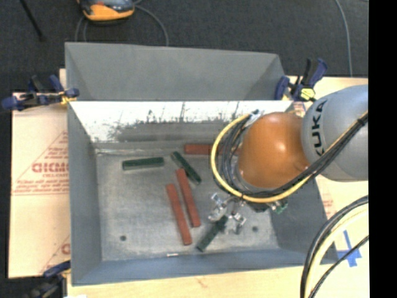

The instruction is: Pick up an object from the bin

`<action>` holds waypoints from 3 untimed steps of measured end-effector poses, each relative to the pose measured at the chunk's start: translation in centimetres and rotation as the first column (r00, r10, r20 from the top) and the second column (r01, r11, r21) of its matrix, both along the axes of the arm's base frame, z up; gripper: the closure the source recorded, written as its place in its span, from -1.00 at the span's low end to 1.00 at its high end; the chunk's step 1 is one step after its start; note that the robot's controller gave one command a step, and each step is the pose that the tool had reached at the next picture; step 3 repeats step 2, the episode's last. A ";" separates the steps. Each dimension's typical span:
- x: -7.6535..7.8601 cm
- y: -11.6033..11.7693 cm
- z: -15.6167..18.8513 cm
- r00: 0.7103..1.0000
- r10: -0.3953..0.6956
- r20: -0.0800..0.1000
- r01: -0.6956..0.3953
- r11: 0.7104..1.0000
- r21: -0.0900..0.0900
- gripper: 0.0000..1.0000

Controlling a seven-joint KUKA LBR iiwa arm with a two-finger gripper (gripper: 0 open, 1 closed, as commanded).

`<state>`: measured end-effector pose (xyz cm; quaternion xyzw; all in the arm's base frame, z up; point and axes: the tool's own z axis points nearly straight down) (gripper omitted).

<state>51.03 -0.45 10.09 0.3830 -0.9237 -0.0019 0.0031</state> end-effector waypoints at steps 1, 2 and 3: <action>0.2 0.0 2.2 1.000 -0.002 0.006 0.002 1.000 0.000 1.00; 0.2 -0.1 3.4 1.000 -0.002 0.010 0.002 1.000 -0.001 1.00; 0.2 -0.1 3.4 1.000 -0.002 0.010 0.002 1.000 -0.001 1.00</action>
Offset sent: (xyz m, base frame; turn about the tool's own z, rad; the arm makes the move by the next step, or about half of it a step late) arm -0.0001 0.0000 0.0690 0.0000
